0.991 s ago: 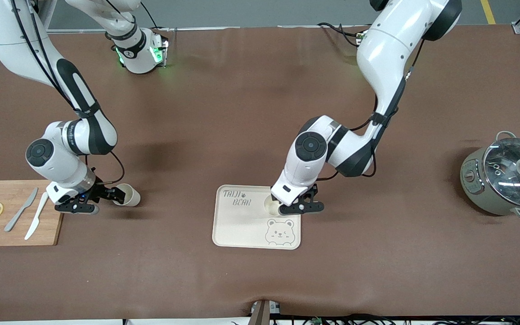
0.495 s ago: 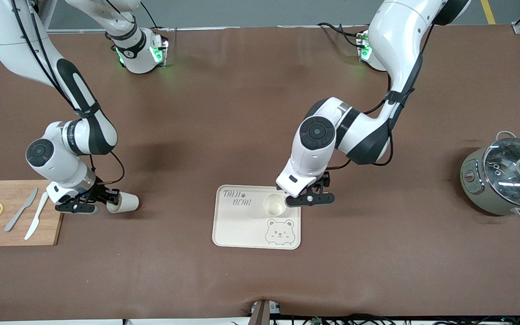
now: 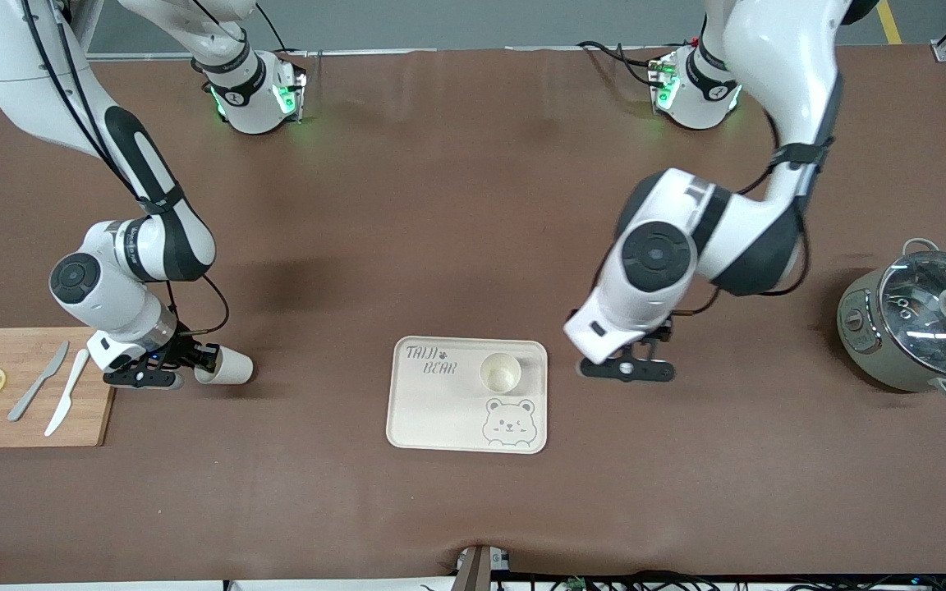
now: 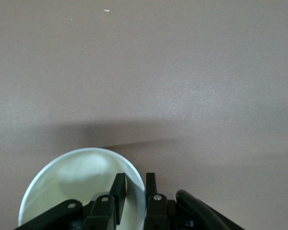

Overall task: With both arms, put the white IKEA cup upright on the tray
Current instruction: 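Open the left gripper and draw the left arm back to rest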

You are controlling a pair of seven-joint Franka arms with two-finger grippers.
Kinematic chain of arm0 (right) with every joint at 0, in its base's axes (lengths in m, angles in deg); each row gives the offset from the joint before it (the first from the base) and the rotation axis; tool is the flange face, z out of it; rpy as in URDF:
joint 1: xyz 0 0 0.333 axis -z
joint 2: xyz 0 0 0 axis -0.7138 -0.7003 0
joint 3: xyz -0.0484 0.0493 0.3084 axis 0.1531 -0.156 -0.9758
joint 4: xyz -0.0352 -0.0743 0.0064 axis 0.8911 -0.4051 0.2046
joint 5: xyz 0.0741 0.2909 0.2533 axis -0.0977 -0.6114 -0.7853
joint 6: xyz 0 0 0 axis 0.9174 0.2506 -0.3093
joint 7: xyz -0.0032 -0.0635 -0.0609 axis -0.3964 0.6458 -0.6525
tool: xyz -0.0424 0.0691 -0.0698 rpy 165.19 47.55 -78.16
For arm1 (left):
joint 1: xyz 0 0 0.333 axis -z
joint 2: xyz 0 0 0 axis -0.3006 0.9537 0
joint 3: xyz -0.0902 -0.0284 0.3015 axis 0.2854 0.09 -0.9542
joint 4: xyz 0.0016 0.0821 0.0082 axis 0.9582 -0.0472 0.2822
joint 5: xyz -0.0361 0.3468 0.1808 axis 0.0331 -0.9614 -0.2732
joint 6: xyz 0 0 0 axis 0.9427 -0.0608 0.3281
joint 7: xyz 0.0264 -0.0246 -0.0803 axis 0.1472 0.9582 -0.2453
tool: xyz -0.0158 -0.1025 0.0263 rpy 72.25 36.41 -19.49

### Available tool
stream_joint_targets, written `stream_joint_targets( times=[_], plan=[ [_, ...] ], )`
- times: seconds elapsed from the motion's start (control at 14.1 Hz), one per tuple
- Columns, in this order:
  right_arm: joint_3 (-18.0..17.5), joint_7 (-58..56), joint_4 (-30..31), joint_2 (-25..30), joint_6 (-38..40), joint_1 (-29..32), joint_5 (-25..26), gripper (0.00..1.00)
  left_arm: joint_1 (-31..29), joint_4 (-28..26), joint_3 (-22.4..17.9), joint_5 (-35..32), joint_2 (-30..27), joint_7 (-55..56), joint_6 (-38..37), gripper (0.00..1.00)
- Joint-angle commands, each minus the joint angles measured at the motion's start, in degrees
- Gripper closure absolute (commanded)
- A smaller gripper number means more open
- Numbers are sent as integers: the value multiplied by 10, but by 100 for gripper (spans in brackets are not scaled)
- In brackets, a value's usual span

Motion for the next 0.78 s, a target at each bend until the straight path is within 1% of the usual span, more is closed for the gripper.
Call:
stream_joint_targets(
  times=[0.0,0.21,0.42,0.64,0.71],
  plan=[
    [-3,5,0,11,11,-6,6,79,-30,-40,1,-4,-47,-45,-5,0],
    [-3,34,-8,11,28,-21,6,80,-65,-40,0,12,-61,-82,-13,0],
    [-3,39,-9,11,27,-24,6,80,-108,-42,1,32,-81,-128,-17,0],
    [-3,39,-9,11,27,-25,6,90,-148,-64,1,59,-110,-167,-17,0],
    [-3,39,-9,11,28,-25,6,98,-156,-70,1,60,-119,-172,-17,0]
  ],
)
